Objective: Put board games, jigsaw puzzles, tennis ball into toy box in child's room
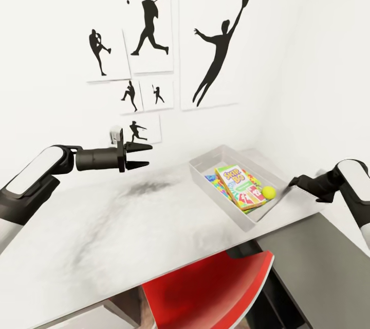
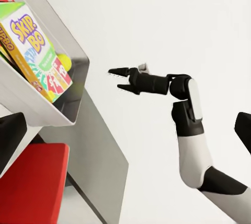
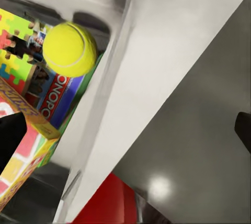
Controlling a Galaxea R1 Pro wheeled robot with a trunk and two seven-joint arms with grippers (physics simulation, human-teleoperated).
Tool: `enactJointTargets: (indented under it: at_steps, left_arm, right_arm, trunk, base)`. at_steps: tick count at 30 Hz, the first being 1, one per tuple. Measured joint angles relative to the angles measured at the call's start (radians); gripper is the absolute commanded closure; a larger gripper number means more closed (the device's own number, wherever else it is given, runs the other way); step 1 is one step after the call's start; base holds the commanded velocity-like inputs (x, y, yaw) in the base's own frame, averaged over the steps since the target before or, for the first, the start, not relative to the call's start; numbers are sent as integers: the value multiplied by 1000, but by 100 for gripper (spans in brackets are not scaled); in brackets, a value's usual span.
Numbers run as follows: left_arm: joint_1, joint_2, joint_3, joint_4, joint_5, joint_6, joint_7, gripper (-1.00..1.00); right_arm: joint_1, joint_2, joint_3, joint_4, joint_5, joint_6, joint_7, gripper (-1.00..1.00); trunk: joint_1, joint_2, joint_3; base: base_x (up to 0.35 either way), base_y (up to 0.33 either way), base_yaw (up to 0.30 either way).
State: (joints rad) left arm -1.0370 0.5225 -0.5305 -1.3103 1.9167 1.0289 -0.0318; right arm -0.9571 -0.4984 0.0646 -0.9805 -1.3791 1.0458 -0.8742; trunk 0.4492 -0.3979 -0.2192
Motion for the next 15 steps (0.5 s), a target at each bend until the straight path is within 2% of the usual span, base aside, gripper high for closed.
enactJointTargets:
  at_steps: [3,15]
  left_arm:
    - [2,0,0,0,-1,0,0,-100]
    - [4,0,0,0,-2,-1,0,-100]
  right_arm:
    - [2,-16,-5,1,-1,0,40,-100]
    - [10,-22,-6,4,-2,0,57,-100]
  trunk:
    - [0,0,5]
    - [0,0,24]
  base:
    - [0,0,-2]
    - [0,0,-57]
